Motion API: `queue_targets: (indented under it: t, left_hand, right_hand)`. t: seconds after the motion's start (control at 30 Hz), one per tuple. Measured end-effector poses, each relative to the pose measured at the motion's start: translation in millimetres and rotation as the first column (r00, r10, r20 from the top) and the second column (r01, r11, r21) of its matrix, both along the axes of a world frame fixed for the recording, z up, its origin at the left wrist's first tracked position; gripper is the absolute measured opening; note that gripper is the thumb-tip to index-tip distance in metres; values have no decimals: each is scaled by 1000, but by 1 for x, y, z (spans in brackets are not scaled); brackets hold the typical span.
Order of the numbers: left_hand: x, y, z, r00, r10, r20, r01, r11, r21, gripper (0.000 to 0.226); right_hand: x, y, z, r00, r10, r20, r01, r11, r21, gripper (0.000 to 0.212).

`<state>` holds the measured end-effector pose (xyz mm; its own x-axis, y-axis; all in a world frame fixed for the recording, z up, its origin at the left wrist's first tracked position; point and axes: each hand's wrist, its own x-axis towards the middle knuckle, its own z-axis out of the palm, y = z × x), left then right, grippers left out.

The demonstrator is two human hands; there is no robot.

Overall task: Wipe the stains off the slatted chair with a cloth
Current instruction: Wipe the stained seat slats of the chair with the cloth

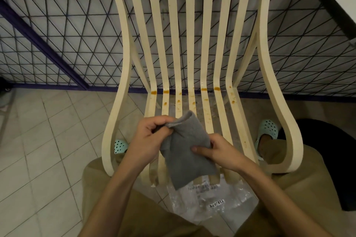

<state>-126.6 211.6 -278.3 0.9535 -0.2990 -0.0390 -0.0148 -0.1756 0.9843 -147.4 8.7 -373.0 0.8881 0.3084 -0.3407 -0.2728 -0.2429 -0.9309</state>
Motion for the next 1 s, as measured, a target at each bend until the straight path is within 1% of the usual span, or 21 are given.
queue_targets:
  t: [0.07,0.1,0.13,0.2,0.27,0.3,0.4,0.5,0.53,0.57,0.63,0.67,0.73,0.77,0.83,0.87,0.9,0.93,0.97,1.0]
  left_hand:
    - [-3,4,-7,999,-33,29,32,998,46,41]
    - [-5,7,-13,998,-60,20,58,995,79,41]
    - [-9,9,-22,996,-95,-4,94,989,116,41]
    - [-19,11,-44,979,-194,-58,202,957,208,40]
    - [-30,10,-67,956,-268,-116,291,916,277,41]
    - [-35,9,-75,951,-273,-145,305,907,290,40]
    - [-47,2,-91,955,-253,-155,290,907,306,43]
    - [-57,-7,-101,954,-261,-146,296,898,326,54]
    - [-59,-11,-102,949,-270,-161,310,893,326,55]
    - [-62,-15,-104,944,-282,-174,325,889,322,55]
    - [-64,-16,-106,942,-296,-160,334,883,330,52]
    - [-63,-14,-108,948,-286,-138,317,883,346,50]
    - [-58,-2,-108,973,-224,-58,228,880,418,45]
    - [-53,7,-106,986,-169,4,149,880,452,42]
    - [-41,27,-97,986,17,168,-94,881,463,41]
    - [-33,38,-90,957,131,258,-241,855,459,41]
    - [-24,50,-85,908,236,345,-383,800,462,41]
    - [-15,64,-82,855,313,414,-497,724,479,40]
    - [-5,76,-81,818,359,449,-565,645,514,42]
    - [4,86,-81,809,390,440,-587,580,565,46]
  right_hand:
    - [1,-2,-3,990,-138,-15,138,990,30,17]
    - [2,-3,-3,977,-211,-30,212,976,43,18]
    - [3,-4,-2,959,-275,-73,281,957,80,21]
    - [3,-6,-2,908,-346,-237,398,889,226,26]
    - [1,-5,-2,862,-343,-372,471,814,341,29]
    - [-1,-4,-3,849,-338,-407,489,794,360,29]
    - [-8,2,-9,824,-328,-462,521,759,391,31]
    - [-18,8,-19,830,-263,-492,523,674,522,36]
    - [-22,10,-23,845,-250,-474,503,673,542,36]
    - [-25,12,-27,859,-260,-441,481,705,521,34]
    - [-28,14,-35,877,-312,-365,454,787,417,32]
    - [-29,12,-40,876,-348,-335,461,809,365,30]
    - [-28,5,-51,843,-443,-304,523,808,273,23]
    - [-28,-1,-54,825,-489,-282,553,801,230,22]
    - [-26,-11,-56,821,-529,-215,565,807,172,22]
    - [-24,-14,-56,832,-527,-174,552,818,160,24]
    - [-22,-16,-54,845,-518,-133,534,831,153,25]
    - [-20,-15,-51,856,-506,-105,517,842,152,25]
    - [-17,-15,-49,865,-495,-87,502,851,154,26]
    - [-15,-12,-46,872,-483,-77,489,858,161,26]
